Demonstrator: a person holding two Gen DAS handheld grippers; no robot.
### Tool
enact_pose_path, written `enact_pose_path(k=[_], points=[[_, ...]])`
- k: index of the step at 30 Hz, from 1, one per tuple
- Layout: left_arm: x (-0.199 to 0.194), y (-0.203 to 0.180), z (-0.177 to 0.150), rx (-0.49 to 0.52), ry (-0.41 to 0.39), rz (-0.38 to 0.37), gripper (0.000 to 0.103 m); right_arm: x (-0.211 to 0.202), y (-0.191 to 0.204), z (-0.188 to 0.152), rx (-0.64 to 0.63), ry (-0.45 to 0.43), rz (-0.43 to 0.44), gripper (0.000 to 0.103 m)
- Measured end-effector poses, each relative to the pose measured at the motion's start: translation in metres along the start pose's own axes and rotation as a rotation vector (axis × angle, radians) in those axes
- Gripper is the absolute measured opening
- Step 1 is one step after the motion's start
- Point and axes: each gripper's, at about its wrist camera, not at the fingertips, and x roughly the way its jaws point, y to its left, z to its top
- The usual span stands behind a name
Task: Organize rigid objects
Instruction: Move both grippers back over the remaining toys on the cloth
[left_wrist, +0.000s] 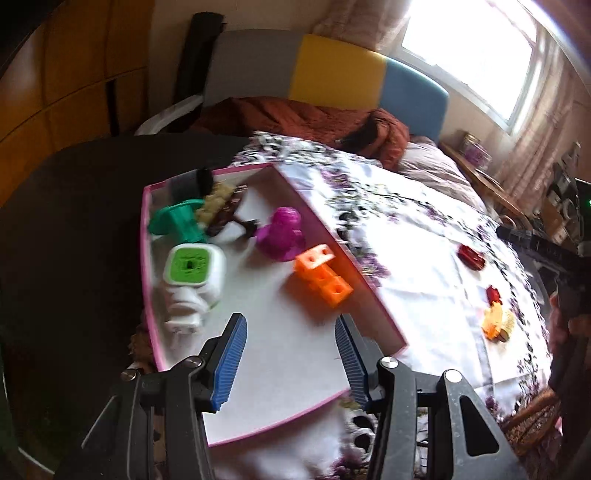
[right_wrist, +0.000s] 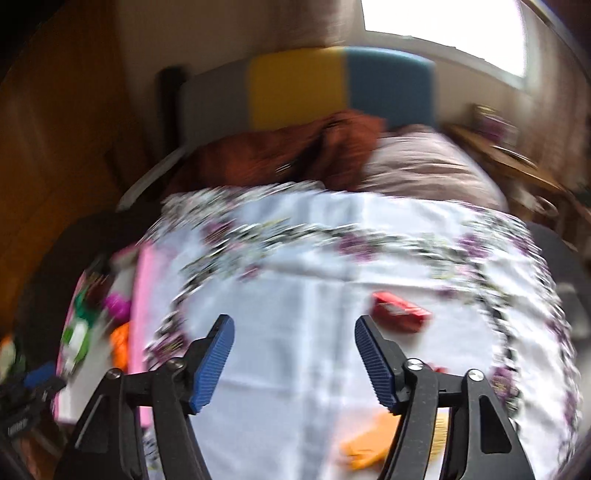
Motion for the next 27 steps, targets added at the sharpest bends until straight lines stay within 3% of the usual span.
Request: enact_pose_path(k=[7,9,12,16,27], points=[[0.019,-0.055,0.003,0.158,0.049,-0.112,0.050,-0.014,-0.105,-0.010,0.312,-0.120,-0.260,0.072],[0.029,-0.074,0.000,0.206,0.079,-0.138,0.050,-0.013,-0.125,-0.016,0.401,-0.102,-0.291,0.072],[0.043,-0.098,-0.001,0.246,0.123,-0.183,0.050,-0.024,-0.142,-0.019,0.496,-0.160,-0.287,0.075],[0.065,-0.134,-0.002,0.286,0.191,-0.256,0.050,-0.017,-0.144,-0.017,0.507,-0.137,-0.263,0.077],[0.098,-0.232,-0.012,0.530,0.247,-0.408,0.046,-0.022,-0.156,-0.028,0.587,-0.137,-0.245,0.079]])
